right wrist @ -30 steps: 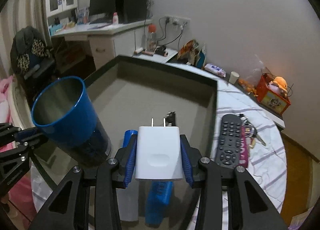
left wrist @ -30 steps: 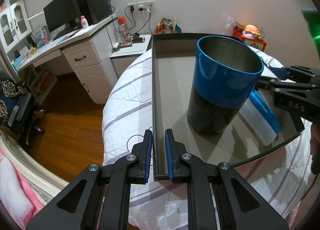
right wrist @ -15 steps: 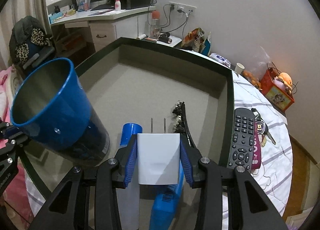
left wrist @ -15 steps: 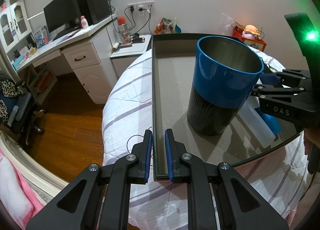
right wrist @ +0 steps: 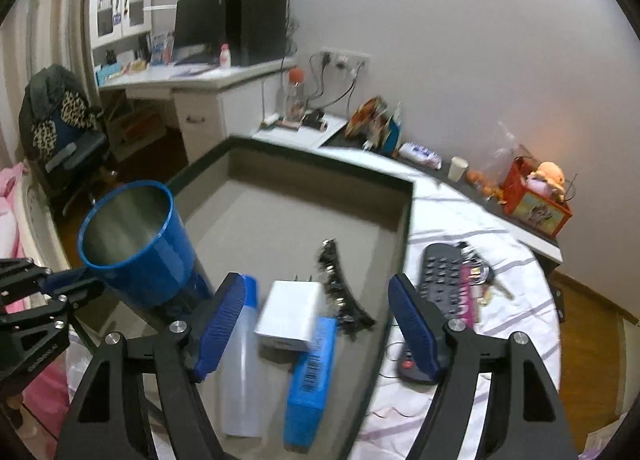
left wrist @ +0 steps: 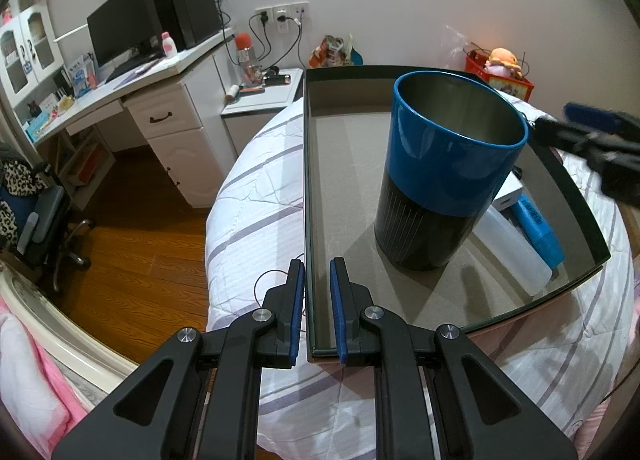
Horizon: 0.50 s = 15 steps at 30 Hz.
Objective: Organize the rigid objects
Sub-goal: 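Move the right gripper back over the black TV remote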
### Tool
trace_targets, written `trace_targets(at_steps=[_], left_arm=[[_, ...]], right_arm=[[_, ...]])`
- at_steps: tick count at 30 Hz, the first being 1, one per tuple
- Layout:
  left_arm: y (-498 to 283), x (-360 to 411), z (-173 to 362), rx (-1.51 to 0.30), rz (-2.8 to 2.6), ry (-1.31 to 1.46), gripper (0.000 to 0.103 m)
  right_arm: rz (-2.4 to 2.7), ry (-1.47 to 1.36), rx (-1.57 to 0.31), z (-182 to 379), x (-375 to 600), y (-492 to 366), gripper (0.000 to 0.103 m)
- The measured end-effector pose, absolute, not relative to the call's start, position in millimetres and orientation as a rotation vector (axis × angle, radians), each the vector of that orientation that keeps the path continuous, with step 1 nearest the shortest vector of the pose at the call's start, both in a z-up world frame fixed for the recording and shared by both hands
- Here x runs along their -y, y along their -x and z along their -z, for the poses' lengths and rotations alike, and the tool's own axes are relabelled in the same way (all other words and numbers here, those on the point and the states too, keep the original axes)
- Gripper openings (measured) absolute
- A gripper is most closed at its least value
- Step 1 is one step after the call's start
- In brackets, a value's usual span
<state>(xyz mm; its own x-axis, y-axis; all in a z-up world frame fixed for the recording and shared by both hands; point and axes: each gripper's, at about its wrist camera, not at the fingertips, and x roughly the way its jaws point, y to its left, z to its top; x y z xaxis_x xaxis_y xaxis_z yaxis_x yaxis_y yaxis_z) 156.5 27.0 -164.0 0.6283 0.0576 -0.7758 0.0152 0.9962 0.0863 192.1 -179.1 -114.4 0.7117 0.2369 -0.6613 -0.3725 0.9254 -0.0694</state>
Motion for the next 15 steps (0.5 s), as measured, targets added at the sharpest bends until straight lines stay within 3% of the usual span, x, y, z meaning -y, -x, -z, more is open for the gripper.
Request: trace_targets(at_steps=[15], left_arm=[[-157,-27,162,-0.892,-0.025,-0.083,0.013]], right_arm=[[-0.133,0.036,-0.551,78,274,-148,0.081]])
